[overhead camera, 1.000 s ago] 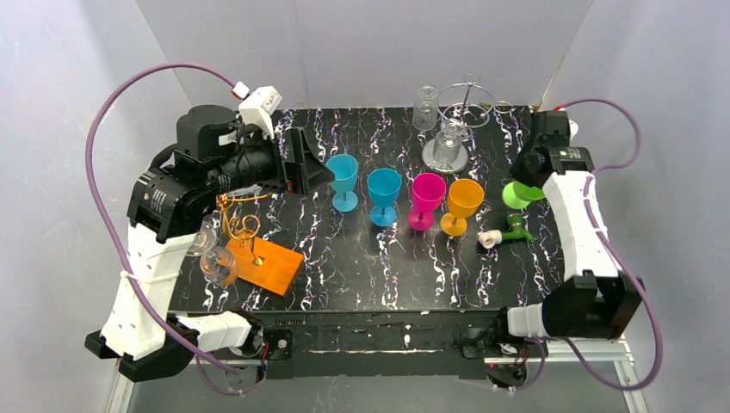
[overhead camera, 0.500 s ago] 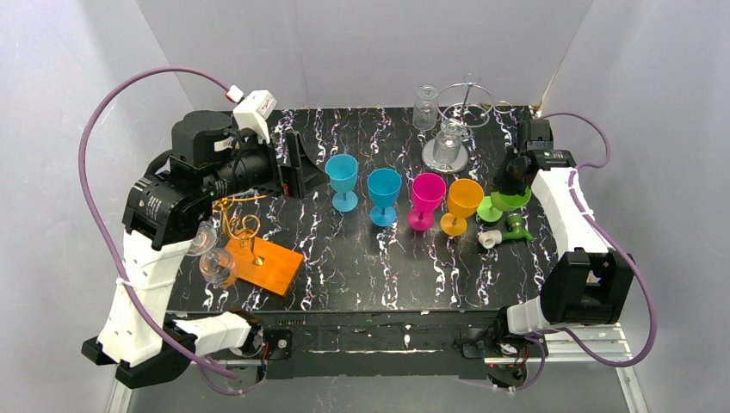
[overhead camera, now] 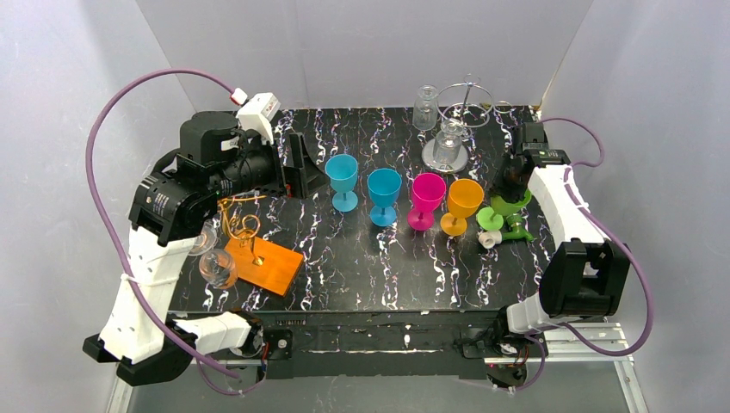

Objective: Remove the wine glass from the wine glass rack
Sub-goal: Place the wine glass at the center of the board, then pick up the wine glass from the wine rack, then place the wine glass at the center of the board.

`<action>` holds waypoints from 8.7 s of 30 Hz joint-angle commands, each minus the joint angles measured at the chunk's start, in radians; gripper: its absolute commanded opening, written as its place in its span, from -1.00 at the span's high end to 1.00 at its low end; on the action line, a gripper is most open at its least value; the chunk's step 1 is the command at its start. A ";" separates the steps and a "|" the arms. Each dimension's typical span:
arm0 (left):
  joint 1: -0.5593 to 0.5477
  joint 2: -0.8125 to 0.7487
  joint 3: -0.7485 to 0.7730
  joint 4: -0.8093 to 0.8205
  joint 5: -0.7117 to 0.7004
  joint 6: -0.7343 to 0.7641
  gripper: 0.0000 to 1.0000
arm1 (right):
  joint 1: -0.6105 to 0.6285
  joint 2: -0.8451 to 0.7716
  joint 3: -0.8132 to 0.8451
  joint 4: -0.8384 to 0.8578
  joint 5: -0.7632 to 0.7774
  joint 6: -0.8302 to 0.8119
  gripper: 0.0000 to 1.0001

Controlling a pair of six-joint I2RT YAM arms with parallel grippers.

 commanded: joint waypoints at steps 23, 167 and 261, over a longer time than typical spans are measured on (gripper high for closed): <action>-0.004 -0.114 -0.025 -0.124 -0.246 0.001 -0.99 | 0.065 -0.335 0.228 -0.226 -0.092 -0.073 -0.97; 0.005 -0.193 -0.029 -0.515 -0.850 -0.020 0.02 | 0.730 -0.257 0.306 -0.177 -0.126 -0.028 -0.97; 0.005 -0.239 0.022 -0.612 -0.676 -0.113 0.04 | 1.323 0.649 -0.214 2.294 0.122 1.380 -0.97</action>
